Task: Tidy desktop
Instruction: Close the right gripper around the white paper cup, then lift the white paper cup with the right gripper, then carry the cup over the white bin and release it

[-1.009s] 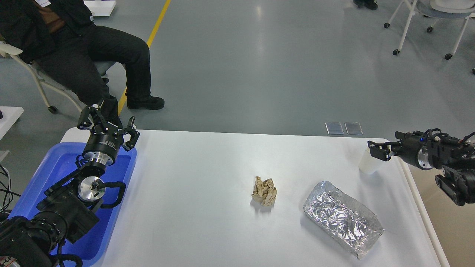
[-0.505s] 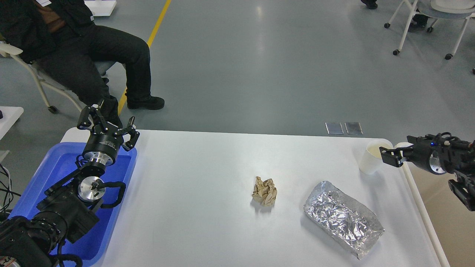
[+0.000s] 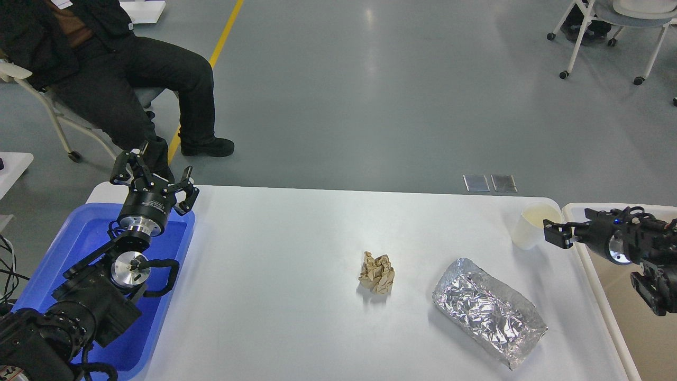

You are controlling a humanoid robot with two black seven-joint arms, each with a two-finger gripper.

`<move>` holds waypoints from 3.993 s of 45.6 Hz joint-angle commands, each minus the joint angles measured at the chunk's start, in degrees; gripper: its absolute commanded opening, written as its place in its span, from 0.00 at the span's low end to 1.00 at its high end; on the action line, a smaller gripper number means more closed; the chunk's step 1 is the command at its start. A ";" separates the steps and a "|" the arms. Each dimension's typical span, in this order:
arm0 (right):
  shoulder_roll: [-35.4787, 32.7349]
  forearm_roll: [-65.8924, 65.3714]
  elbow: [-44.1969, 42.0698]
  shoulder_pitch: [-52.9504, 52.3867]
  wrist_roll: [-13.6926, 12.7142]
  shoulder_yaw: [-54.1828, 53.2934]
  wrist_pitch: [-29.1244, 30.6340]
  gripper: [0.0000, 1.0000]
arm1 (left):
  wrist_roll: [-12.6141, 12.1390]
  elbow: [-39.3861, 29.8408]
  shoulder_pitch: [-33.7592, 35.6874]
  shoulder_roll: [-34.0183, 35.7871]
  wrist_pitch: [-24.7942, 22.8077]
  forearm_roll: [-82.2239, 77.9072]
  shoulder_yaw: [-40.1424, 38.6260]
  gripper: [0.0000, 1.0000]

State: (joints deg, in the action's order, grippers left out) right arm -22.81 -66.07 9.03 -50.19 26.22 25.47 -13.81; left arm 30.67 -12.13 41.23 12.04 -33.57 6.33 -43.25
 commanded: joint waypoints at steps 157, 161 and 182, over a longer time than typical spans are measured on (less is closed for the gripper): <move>-22.20 60.35 -0.76 0.78 -10.74 -14.74 26.29 0.00 | 0.00 0.00 -0.01 0.00 0.00 0.00 0.00 1.00; -19.03 60.88 -2.43 4.92 -13.56 -19.57 24.97 0.00 | 0.00 0.00 -0.01 0.00 0.00 0.00 0.00 1.00; -11.12 60.97 -3.05 16.09 -15.32 -26.88 18.82 0.00 | 0.00 0.00 -0.01 0.00 0.00 0.00 0.00 1.00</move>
State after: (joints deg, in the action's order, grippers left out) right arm -37.37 -6.14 6.50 -39.18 12.27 1.53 7.69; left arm 30.67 -12.13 41.22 12.04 -33.57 6.33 -43.25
